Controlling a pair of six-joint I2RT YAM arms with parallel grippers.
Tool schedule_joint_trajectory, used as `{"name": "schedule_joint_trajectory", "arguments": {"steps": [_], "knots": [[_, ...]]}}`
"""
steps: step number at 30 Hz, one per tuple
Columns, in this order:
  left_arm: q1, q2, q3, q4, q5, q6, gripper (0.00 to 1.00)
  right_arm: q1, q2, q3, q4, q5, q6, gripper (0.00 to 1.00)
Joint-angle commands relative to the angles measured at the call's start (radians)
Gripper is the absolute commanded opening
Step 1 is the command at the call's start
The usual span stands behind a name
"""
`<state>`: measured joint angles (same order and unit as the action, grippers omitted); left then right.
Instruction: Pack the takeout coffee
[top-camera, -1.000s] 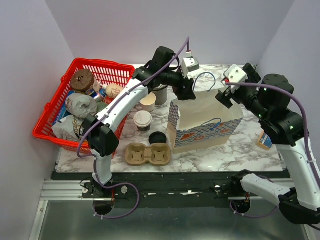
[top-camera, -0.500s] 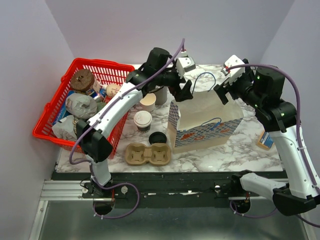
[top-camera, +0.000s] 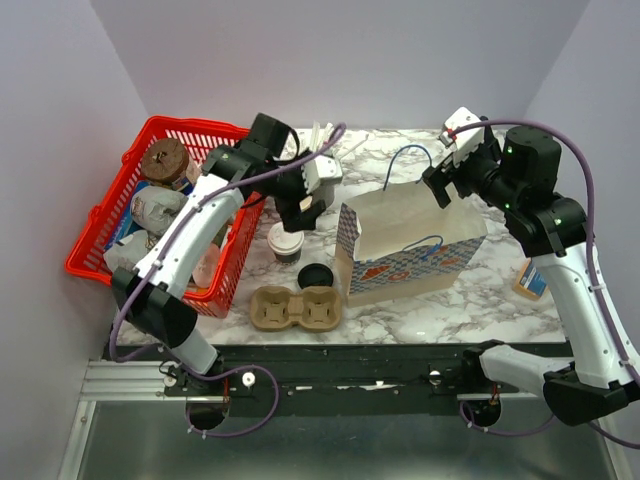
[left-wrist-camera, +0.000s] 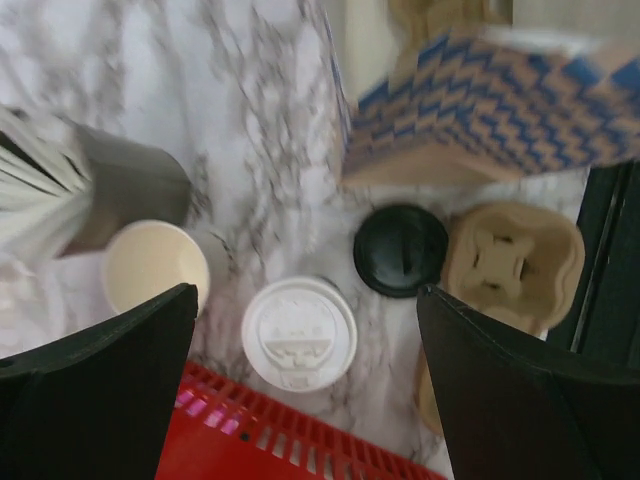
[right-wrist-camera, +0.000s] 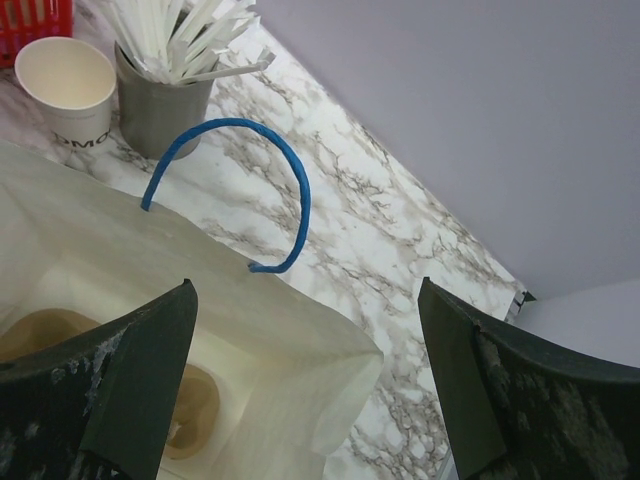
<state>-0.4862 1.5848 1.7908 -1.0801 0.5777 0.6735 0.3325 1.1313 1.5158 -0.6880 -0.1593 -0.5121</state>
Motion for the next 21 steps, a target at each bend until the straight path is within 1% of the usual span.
{"name": "schedule_joint_trajectory", "arguments": {"steps": [1,9,16,21], "knots": [[0.0,0.05,-0.131,-0.087,-0.128,0.176,0.98,-0.004,0.004,0.011,0.033,-0.037,0.024,1.0],[0.0,0.142,-0.126,-0.05,-0.252,0.184,0.98,-0.004,-0.024,-0.031,0.025,-0.065,0.015,1.0],[0.0,0.17,-0.134,-0.053,-0.321,0.198,0.99,-0.004,-0.021,-0.042,0.015,-0.091,0.015,1.0],[0.0,0.182,-0.139,-0.043,-0.335,0.198,0.99,-0.004,-0.007,-0.028,0.008,-0.103,0.014,1.0]]}}
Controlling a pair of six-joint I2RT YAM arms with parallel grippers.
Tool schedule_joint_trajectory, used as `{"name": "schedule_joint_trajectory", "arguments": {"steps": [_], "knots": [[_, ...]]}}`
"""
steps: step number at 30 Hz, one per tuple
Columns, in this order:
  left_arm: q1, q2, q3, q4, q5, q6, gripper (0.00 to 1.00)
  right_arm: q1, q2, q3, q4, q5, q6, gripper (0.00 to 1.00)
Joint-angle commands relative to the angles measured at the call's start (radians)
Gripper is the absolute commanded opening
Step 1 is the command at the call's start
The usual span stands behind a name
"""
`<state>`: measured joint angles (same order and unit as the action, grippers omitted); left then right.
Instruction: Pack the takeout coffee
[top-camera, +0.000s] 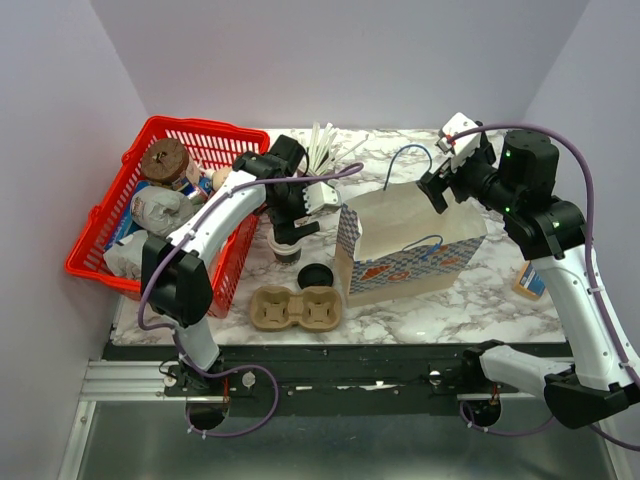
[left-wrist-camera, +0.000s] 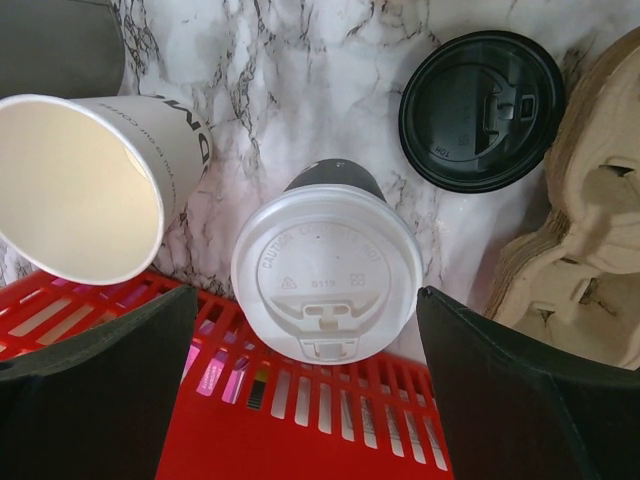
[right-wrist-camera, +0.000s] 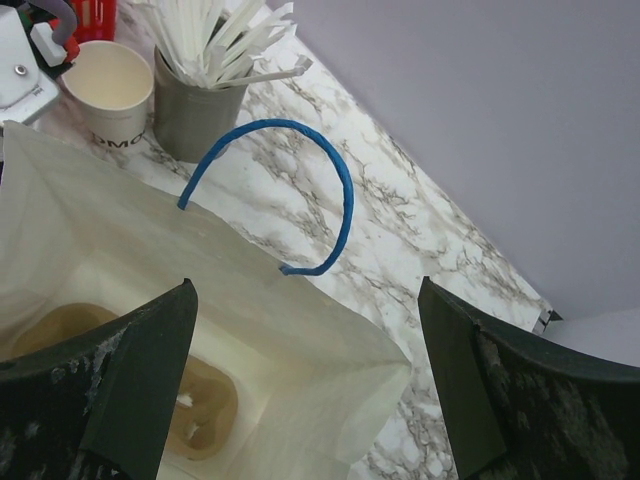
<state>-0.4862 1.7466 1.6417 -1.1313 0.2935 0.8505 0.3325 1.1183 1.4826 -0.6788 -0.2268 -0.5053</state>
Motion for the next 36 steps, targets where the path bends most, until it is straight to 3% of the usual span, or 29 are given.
{"name": "schedule_joint_trajectory", "arguments": {"steps": [1,36], "knots": [[0.0,0.024,0.009,0.01,-0.054,0.021,0.98,-0.004,0.009,0.005,-0.002,-0.037,0.005,1.0],[-0.002,0.047,0.046,-0.064,-0.031,-0.007,0.98,-0.004,0.009,-0.005,-0.013,-0.071,-0.002,1.0]]}}
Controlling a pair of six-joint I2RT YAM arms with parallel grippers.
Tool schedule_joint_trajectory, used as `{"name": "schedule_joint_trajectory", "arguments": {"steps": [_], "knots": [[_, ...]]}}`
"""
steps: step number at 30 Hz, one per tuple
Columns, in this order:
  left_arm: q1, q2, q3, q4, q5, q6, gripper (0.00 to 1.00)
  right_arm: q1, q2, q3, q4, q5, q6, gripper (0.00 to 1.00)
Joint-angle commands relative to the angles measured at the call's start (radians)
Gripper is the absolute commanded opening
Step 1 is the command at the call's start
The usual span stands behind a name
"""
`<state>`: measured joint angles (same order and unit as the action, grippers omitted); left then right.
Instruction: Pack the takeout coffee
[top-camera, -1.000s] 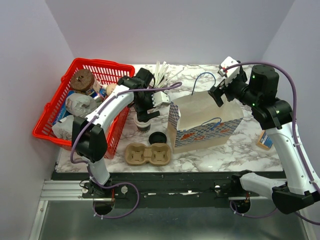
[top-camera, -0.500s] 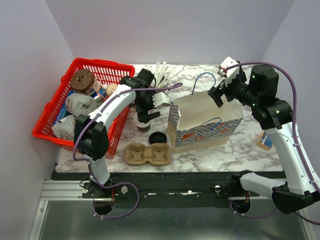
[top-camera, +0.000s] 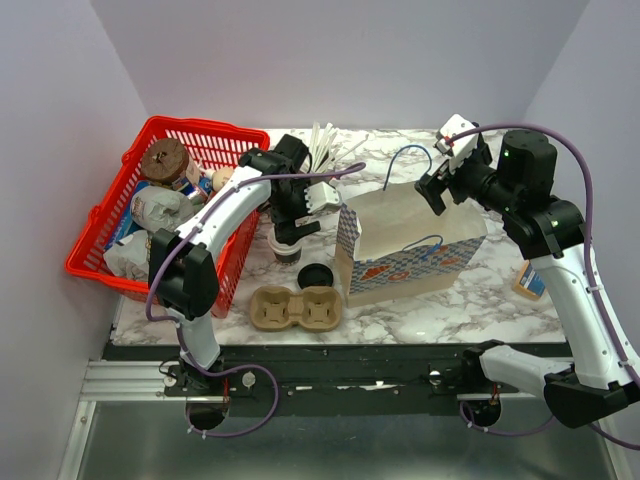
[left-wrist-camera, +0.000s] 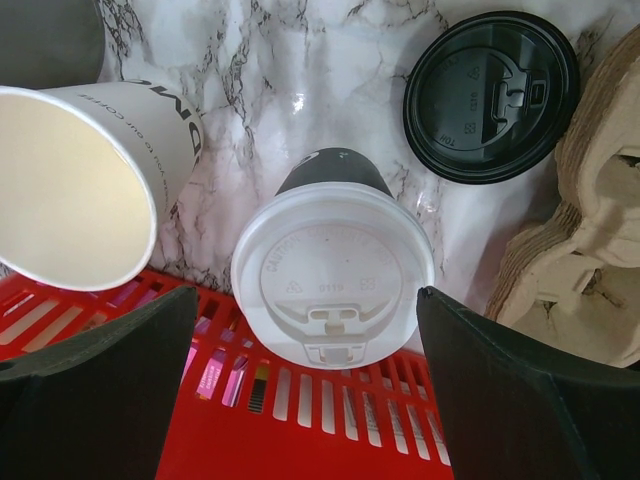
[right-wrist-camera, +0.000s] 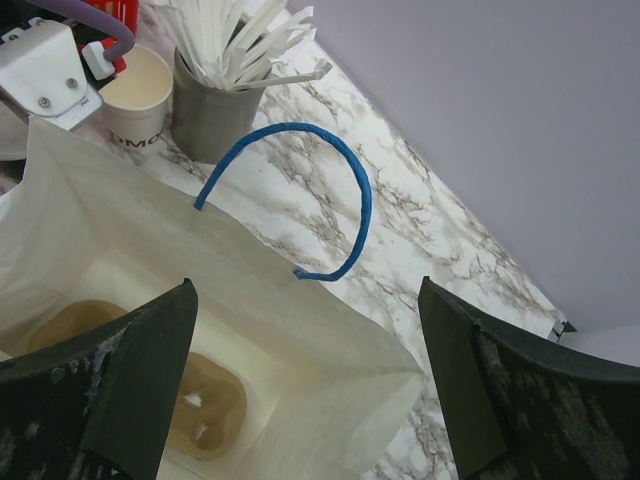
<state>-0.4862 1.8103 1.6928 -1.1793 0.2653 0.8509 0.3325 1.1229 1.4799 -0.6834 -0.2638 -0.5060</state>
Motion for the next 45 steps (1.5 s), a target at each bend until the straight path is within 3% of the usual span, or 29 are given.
{"name": "schedule_joint_trajectory", "arguments": {"steps": [1,18,25,33,45], "knots": [[0.0,-0.011,-0.008,-0.014,-0.003,-0.012,0.98,-0.004,0.005,-0.001,-0.008,-0.034,-0.002,1.0],[-0.002,-0.026,-0.081,0.046,-0.038,-0.001,0.98,-0.004,0.021,0.022,-0.021,-0.046,-0.002,1.0],[0.0,-0.035,-0.003,0.01,-0.015,-0.015,0.99,-0.004,0.028,0.025,-0.022,-0.051,0.0,1.0],[-0.002,-0.02,0.044,-0.026,-0.081,-0.049,0.98,-0.004,0.021,-0.001,-0.011,-0.046,-0.011,1.0],[-0.011,-0.002,0.059,-0.039,-0.103,-0.081,0.99,-0.004,0.11,0.102,-0.08,-0.072,-0.022,1.0]]}}
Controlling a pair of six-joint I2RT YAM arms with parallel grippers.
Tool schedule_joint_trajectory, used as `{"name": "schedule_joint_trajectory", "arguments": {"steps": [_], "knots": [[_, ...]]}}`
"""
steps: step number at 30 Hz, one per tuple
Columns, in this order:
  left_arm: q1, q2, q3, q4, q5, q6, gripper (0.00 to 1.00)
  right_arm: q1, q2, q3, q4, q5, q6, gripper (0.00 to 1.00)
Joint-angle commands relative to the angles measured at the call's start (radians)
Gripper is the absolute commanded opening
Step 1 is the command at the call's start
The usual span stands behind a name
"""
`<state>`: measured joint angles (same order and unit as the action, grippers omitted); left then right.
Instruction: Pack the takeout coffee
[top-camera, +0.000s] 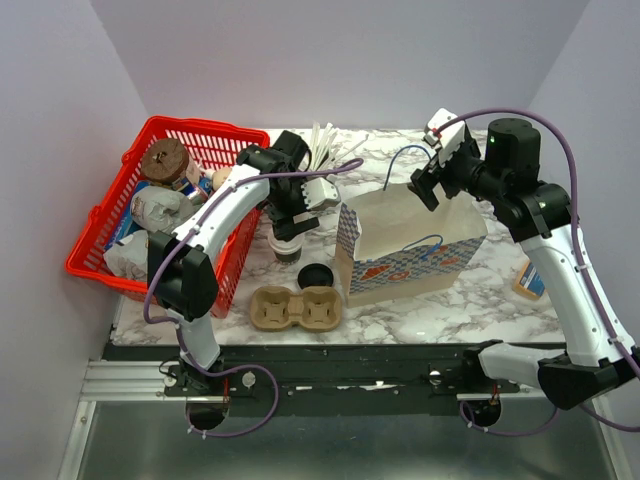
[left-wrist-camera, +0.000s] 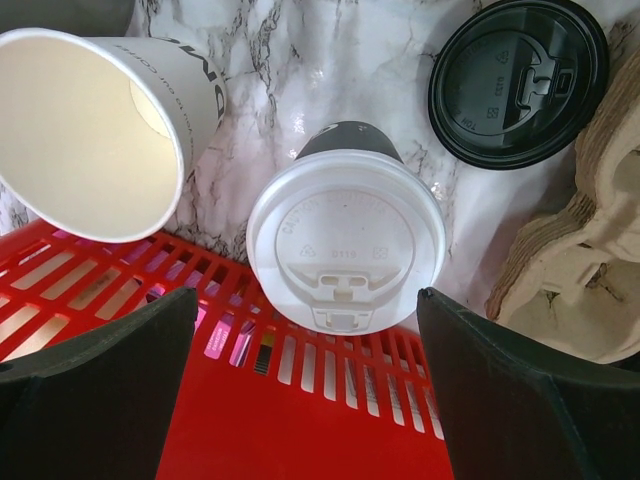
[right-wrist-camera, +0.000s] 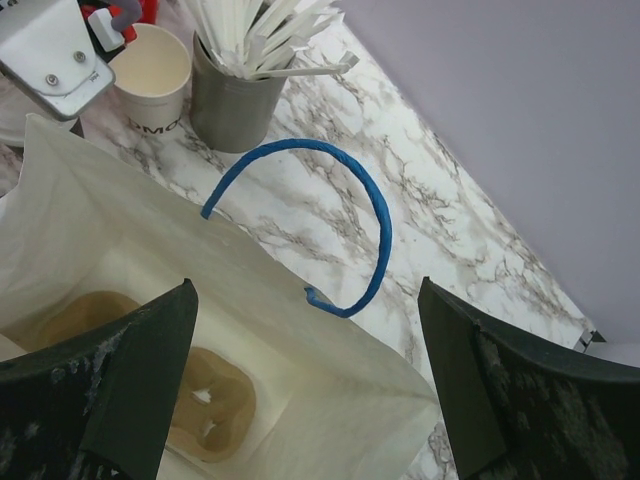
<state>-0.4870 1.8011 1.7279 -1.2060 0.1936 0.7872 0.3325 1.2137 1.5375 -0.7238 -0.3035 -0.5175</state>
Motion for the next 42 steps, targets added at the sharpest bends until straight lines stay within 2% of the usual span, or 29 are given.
{"name": "schedule_joint_trajectory", "arguments": {"steps": [1,11,30,42], "knots": [[-0.012,0.012,0.03,-0.017,-0.034,-0.02,0.98,-0.004,0.023,0.046,-0.042,-0.032,-0.012,1.0],[-0.016,0.052,0.039,-0.041,-0.06,-0.04,0.99,-0.004,0.03,0.047,-0.054,-0.048,-0.001,1.0],[-0.018,0.118,0.121,-0.136,-0.003,-0.069,0.98,-0.004,0.035,0.046,-0.06,-0.055,0.004,1.0],[-0.018,0.135,0.111,-0.155,0.012,-0.072,0.98,-0.004,0.033,0.029,-0.054,-0.062,0.004,1.0]]}}
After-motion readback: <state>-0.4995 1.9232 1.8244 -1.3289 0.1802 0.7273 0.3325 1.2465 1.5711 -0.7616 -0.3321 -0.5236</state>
